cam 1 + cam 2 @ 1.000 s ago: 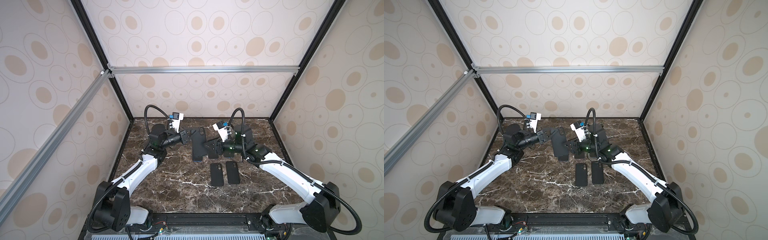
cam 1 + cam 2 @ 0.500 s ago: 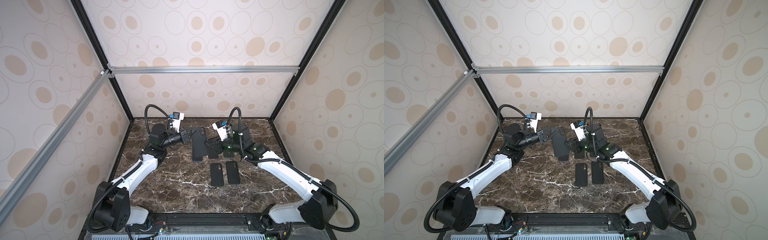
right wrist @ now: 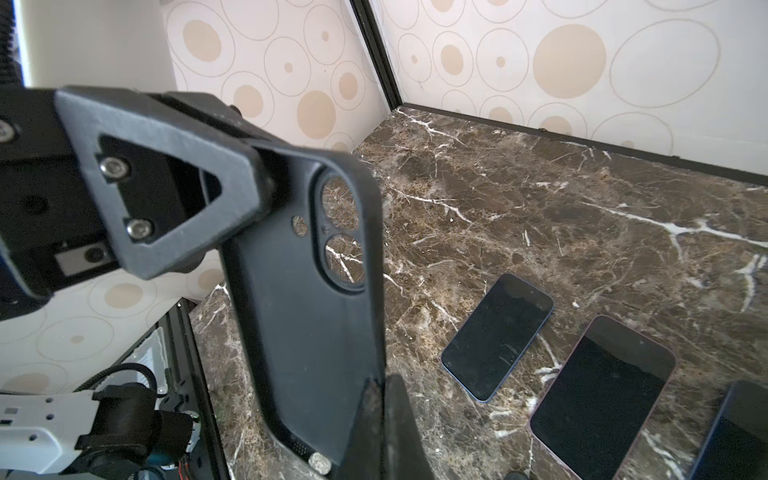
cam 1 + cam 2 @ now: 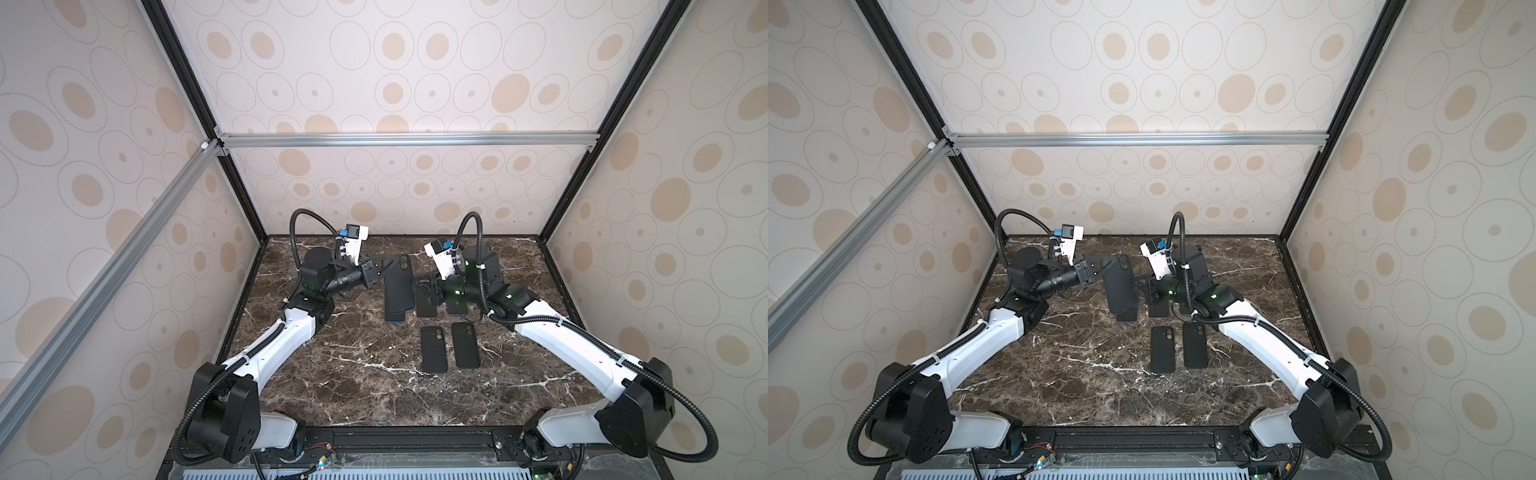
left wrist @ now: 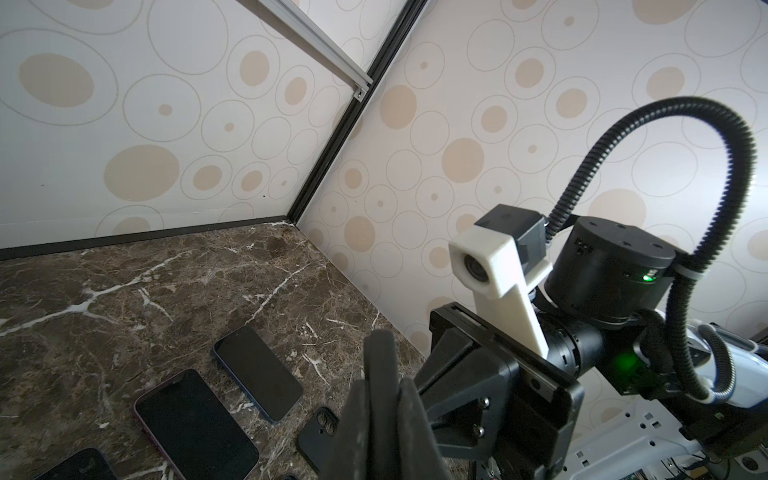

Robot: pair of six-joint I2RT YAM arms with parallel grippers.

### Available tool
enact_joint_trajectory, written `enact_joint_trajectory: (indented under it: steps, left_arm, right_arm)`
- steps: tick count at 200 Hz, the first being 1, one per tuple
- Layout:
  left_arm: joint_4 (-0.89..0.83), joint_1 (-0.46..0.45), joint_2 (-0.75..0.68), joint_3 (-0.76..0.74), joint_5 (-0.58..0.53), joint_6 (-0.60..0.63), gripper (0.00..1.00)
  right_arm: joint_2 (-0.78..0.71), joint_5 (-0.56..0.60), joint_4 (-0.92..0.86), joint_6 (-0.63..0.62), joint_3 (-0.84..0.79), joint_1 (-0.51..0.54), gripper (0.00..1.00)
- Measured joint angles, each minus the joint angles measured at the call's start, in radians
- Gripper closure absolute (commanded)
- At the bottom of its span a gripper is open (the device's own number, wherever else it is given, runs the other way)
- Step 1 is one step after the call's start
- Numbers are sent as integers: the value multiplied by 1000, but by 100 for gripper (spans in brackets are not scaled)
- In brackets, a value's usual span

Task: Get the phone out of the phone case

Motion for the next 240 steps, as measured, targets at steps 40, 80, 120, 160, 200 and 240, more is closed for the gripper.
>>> enact_joint_trajectory:
  steps: [40,80,120,160,200,240]
  left_arm:
    - [-24,-1,0,7,-10,25,62]
    - [-185,-1,-4,68,-97,149,2]
    - [-357,7,-27,95,-272,272,1]
    - [-451,42,-77,82,-459,328,1]
    - [-486,124,-115,15,-599,335,1]
    - [-515,178,-140,-41,-642,335,1]
  right_arm:
    - [0,38,0,42,-2,8,100]
    - [0,135,-47,133,-28,35,100]
    - [6,282,-179,279,-55,90,100]
    - [127,373,-340,469,-19,154,100]
    - [304,407,-508,570,91,217,100]
    - [406,406,-575,620,145,248,100]
